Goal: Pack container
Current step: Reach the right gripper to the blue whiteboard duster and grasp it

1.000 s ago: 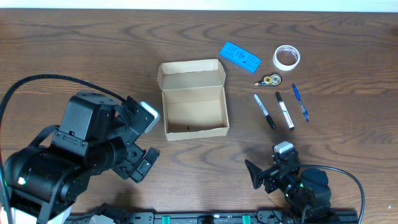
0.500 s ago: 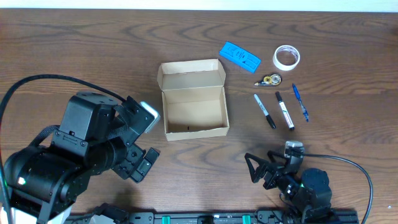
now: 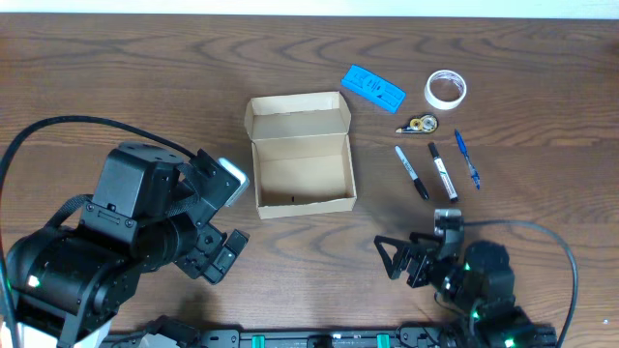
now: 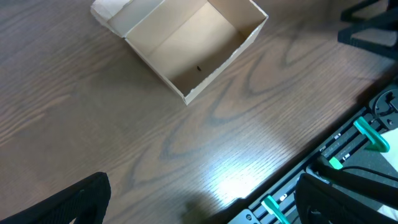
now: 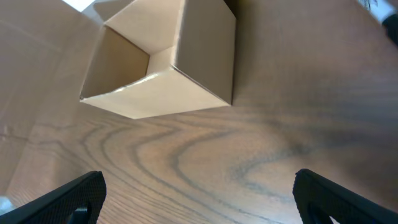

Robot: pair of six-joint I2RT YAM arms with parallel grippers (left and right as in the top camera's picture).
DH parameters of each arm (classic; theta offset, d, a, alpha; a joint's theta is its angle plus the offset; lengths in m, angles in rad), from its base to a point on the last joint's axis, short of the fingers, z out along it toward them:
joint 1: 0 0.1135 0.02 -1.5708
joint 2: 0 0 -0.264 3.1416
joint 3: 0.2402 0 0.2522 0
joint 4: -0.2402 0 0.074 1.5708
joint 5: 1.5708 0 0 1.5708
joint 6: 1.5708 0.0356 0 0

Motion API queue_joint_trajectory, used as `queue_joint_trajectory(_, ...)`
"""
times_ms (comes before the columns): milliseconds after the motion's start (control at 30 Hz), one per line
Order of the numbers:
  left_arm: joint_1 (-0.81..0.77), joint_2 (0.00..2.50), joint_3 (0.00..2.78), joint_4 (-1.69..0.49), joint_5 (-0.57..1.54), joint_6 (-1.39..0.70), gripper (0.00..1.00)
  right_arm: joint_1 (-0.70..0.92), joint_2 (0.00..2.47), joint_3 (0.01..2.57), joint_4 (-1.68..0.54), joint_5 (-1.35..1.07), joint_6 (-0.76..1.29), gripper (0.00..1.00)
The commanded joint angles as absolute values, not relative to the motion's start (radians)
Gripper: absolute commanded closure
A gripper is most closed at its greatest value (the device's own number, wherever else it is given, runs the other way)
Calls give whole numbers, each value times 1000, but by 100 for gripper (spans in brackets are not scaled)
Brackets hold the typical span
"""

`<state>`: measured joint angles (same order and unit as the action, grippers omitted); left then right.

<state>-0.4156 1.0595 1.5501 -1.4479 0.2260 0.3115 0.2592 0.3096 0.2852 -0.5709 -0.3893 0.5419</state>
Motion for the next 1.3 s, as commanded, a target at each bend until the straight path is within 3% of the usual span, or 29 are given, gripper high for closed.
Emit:
queue_joint_trajectory(0,-413,1058,1568,-1451,229,318,5,275,437,406,-569,-392,428,1)
queue_joint_trajectory(267,-413,1058,1568,-1451,229,318,5,274,719,627,-572,-413,271,1)
queue_joint_trajectory(567,-413,1058,1568,-1451,229,318,5,273,783,675,-419,-377,206,1)
queue_joint_trajectory(900,-413,1058,1568,-1451,229,318,5,255,1077,966,-646,-164,147,1)
queue_joint_trajectory(1267,-413,1058,1568,-1451,229,318,5,241,1363,1283,-669,-30,21,1)
